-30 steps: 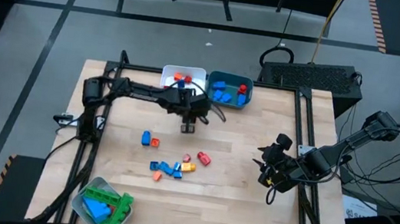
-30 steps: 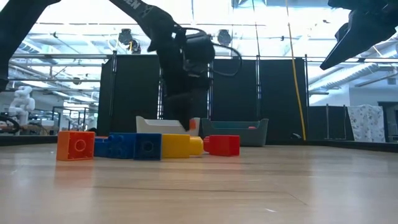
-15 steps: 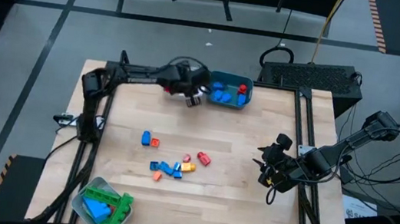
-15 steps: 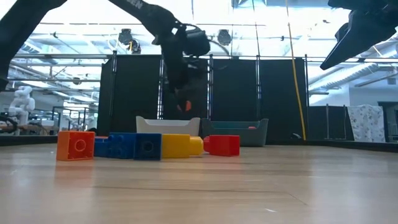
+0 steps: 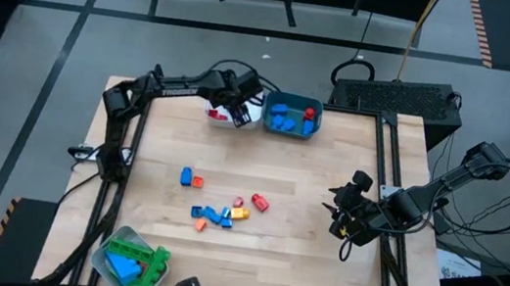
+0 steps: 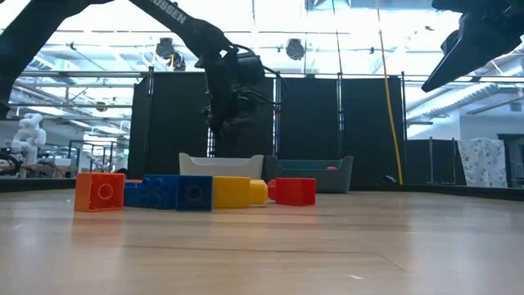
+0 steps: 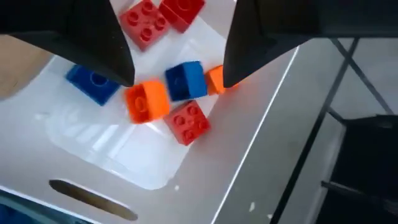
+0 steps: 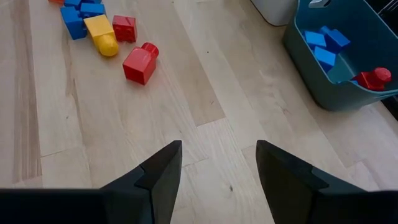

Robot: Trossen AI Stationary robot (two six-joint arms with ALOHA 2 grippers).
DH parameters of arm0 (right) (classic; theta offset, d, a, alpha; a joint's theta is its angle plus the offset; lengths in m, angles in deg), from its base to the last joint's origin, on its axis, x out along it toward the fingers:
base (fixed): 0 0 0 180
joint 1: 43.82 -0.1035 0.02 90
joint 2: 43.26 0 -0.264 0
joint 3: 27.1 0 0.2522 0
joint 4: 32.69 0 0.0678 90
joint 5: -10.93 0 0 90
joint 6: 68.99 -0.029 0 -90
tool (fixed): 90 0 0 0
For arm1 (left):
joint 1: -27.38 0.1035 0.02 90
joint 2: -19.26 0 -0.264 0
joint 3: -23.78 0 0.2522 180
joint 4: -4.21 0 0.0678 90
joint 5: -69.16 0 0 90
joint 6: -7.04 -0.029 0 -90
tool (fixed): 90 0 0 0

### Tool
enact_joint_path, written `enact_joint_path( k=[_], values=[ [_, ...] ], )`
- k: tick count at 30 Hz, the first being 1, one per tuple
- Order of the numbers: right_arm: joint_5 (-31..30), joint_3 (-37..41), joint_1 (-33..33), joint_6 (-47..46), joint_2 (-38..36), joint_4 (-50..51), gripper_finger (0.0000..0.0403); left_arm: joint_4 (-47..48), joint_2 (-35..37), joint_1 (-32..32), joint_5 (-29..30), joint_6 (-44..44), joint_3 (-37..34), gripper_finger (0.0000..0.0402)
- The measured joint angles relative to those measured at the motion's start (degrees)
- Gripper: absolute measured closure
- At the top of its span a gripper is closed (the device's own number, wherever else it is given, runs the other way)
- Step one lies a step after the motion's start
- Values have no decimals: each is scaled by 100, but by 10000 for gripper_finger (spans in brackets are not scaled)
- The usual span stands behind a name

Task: Sort blocks by size
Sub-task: Put the orange cube 4 stud game piece into the white bin, then put the red 1 stud game piece into the blue bin

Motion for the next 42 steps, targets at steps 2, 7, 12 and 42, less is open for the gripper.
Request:
enact_joint_path(
  k=[2,7,12,42],
  values=[
    [0,0,0,0,0,0,211,35,0,-63,-123,-127,0,146],
    [-2,0,-1,1,0,-2,211,275,15,-503,-1611,-924,1,140],
    [-4,0,-1,4,0,-3,211,281,20,-1422,-2656,-1598,2,139],
    [4,1,0,-30,2,-9,211,-906,-1190,-3325,-2191,-2886,12,138]
  ],
)
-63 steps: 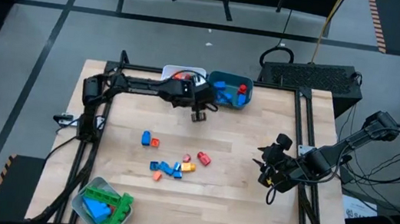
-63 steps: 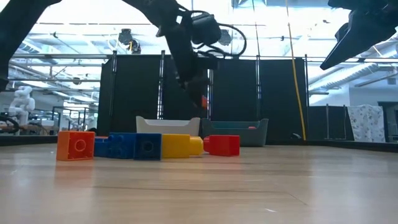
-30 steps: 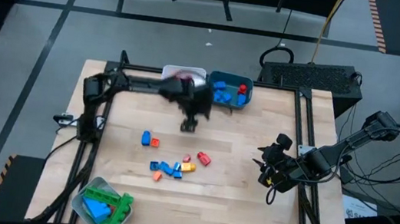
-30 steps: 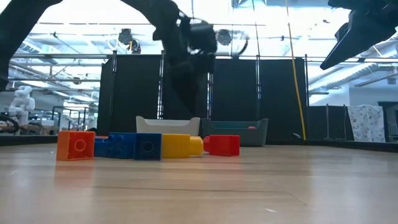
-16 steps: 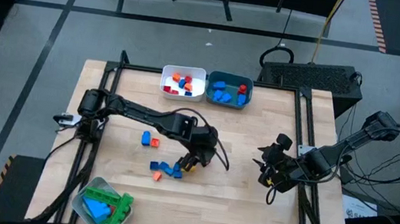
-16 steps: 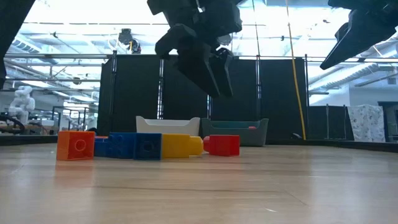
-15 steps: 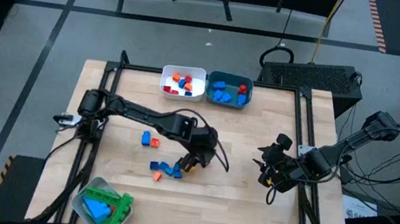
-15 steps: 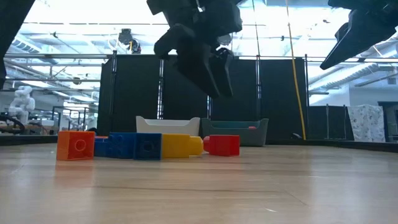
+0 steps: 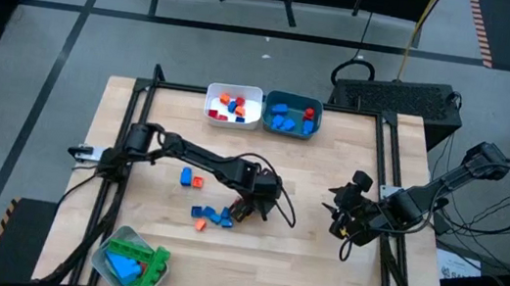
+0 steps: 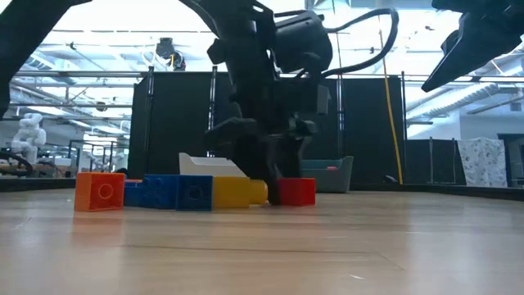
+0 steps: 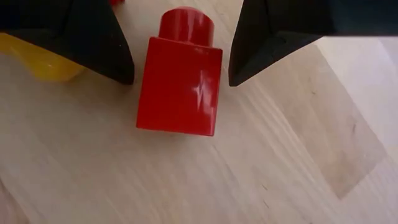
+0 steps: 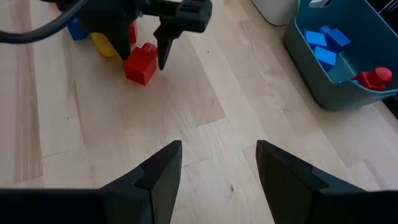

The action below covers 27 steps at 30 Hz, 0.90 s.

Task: Sort blocks by size
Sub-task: Put the red 1 stud game piece into the blue bin

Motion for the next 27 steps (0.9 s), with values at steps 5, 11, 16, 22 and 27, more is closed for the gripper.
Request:
enact_joint_path(
  k=[5,11,16,22,27],
  values=[
    [-2,-1,-2,24,0,4,211,-16,-47,27,-9,-45,8,152],
    [-4,-1,0,28,0,7,211,-27,-51,32,-89,-140,34,239],
    [-2,-1,-1,29,0,7,211,-381,-68,83,13,-19,39,266],
    [-4,-1,0,30,0,9,211,-925,-9,381,1452,286,93,266],
    [-2,1,0,30,0,34,211,-1107,82,821,2526,589,625,266]
  ],
)
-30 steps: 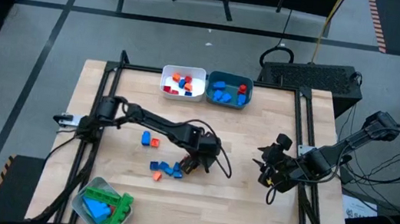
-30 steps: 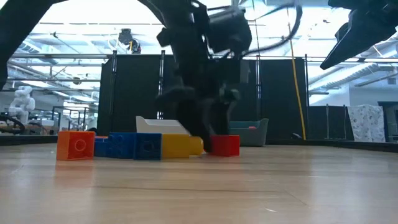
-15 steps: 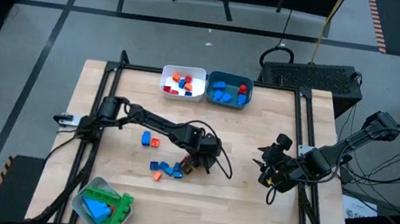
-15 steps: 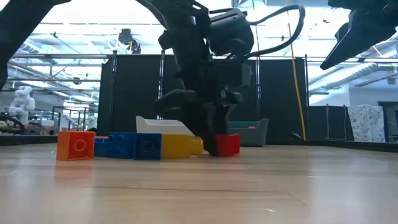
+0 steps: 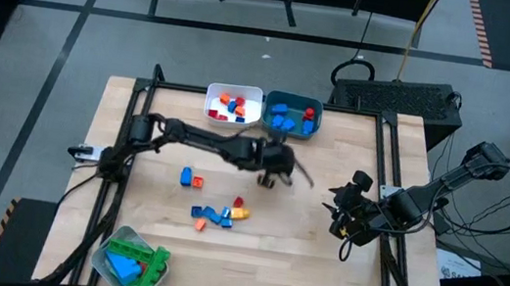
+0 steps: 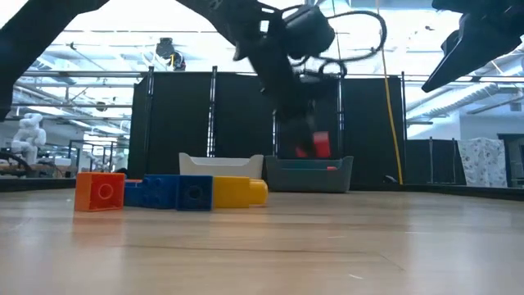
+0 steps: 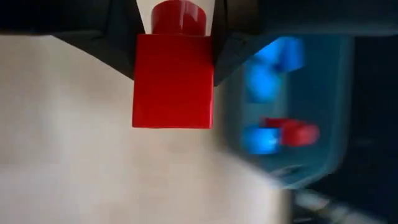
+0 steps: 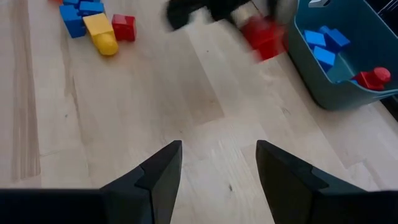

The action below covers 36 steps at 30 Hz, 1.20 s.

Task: Sort blocks by size
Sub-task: Put the red 1 stud game piece into the blue bin, then put the yellow 1 stud game piece into the blue bin

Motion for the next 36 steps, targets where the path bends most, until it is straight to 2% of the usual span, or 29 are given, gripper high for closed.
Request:
enact_joint_path(
  k=[4,11,14,17,23,25,28,31,36],
  values=[
    [0,0,-2,0,0,10,211,-8,0,567,172,501,580,266],
    [-2,-2,0,0,-2,8,211,-7,4,1570,-815,728,858,258],
    [0,-2,0,0,-2,6,211,103,4,1860,-1511,802,858,242],
    [-2,-1,0,0,-2,5,211,202,4,1932,-1640,809,858,213],
    [-2,-2,0,0,-2,1,211,239,4,1766,-1723,480,858,141],
    [0,-1,0,-19,-2,1,211,504,10,1620,-1811,421,858,125],
    [0,-2,0,-24,-2,1,211,1457,164,1267,-2473,396,858,119],
    [0,-2,0,-13,0,1,211,2346,327,772,-3136,758,865,118],
    [-6,-1,0,-1,-2,5,211,3585,359,-200,-3330,1402,854,117]
  ],
)
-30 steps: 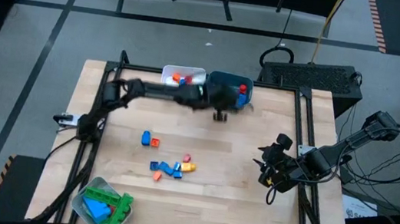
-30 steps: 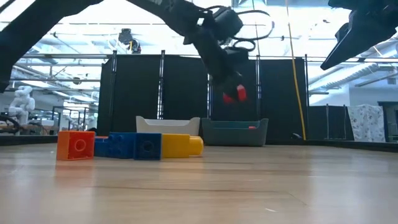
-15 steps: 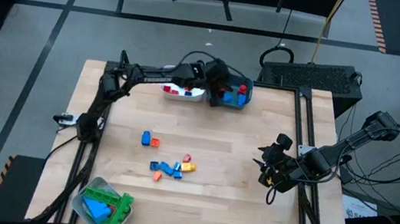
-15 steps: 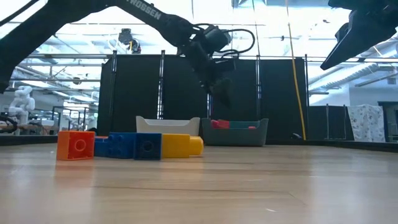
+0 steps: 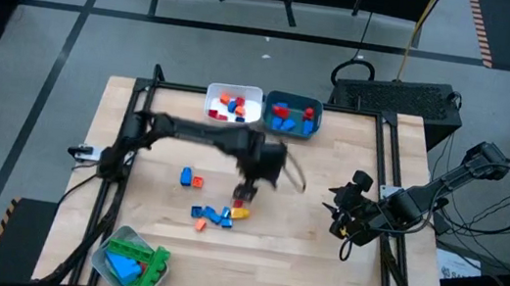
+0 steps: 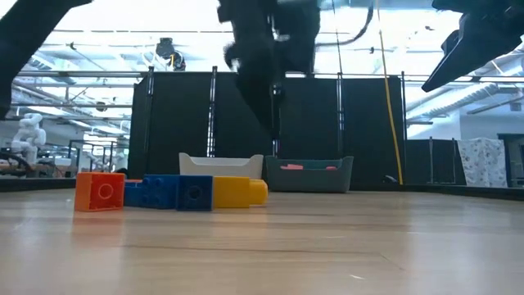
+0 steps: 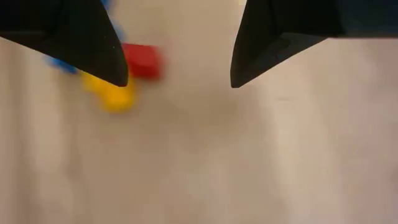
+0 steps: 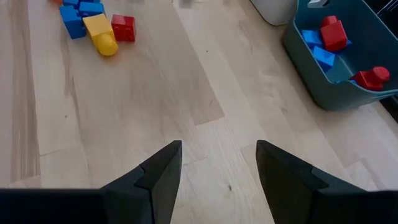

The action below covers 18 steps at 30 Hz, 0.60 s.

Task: Sort blocks by size
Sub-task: Put the yellow 1 stud game piece into the blue bin

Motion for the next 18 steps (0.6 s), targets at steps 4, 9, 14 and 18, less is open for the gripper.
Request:
enact_joint_path(
  k=[4,9,14,18],
  values=[
    [1,0,0,19,0,-9,211,-99,17,-703,158,600,-121,117],
    [4,0,0,13,2,-11,211,-493,15,-1259,550,782,-501,117],
    [8,1,0,-19,2,-44,211,-966,15,-1414,598,1651,-1021,117],
    [9,-1,-2,-30,2,-46,211,-1204,15,-1416,636,2041,-1337,117]
  ],
)
